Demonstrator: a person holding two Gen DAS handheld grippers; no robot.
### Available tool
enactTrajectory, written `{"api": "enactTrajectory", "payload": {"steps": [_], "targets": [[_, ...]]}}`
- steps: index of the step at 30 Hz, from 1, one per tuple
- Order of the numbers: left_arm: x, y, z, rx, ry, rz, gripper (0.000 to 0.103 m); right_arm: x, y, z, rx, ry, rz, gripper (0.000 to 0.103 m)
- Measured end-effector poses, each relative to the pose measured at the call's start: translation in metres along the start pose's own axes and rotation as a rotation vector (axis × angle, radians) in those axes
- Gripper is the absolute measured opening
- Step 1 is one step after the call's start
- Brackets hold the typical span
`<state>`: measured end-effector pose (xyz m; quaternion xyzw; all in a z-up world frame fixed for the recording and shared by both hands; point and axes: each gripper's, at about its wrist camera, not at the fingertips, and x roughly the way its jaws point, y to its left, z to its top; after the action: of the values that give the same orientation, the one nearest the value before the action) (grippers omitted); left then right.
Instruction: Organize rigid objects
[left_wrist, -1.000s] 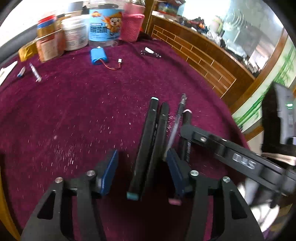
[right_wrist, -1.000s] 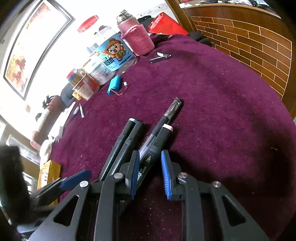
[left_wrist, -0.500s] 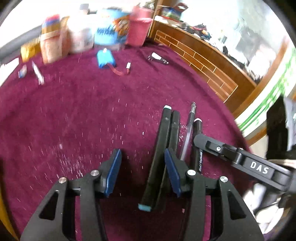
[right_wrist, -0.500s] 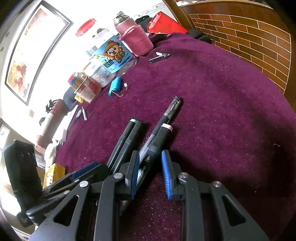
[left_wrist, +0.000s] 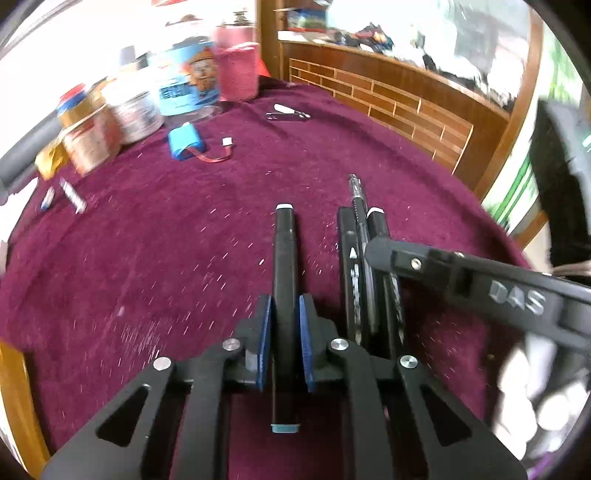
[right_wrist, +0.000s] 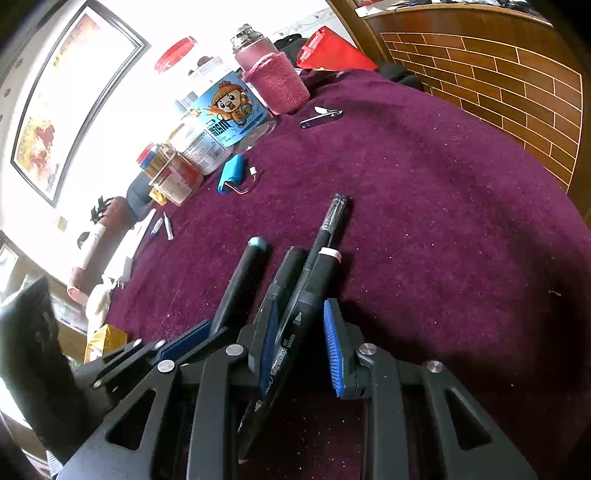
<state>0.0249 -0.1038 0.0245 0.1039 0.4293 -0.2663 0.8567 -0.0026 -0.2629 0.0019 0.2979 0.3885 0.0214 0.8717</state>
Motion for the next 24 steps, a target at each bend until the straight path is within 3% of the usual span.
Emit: {"api": "enactTrajectory", "payload": {"steps": [5,9,13,17,21,24], "targets": [[-0.047,0.038,-0.019,-0.172,-0.074,-0.085,0.012,0.0,0.0,0.0,-0.008,-0.008,0.006,0.025],[-0.085,0.063,-0.041,-0.292,-0.137,-0.15,0.012,0.001,0.002,-0.001,-0.02,-0.018,0.038,0.036],[-0.12,0.084,-0.071,-0.39,-0.204,-0.213,0.012,0.002,0.006,-0.002,-0.051,-0.033,0.022,0.036],[-0.152,0.098,-0.091,-0.428,-0.289,-0.232,0.012,0.003,0.011,-0.003,-0.078,-0.041,0.023,0.043],[-0.181,0.114,-0.114,-0.444,-0.354,-0.223,0.012,0.002,0.006,-0.002,-0.055,-0.038,0.042,0.043],[-0.193,0.124,-0.13,-0.453,-0.373,-0.224,0.012,-0.001,0.011,-0.004,-0.058,-0.016,-0.004,0.041]]}}
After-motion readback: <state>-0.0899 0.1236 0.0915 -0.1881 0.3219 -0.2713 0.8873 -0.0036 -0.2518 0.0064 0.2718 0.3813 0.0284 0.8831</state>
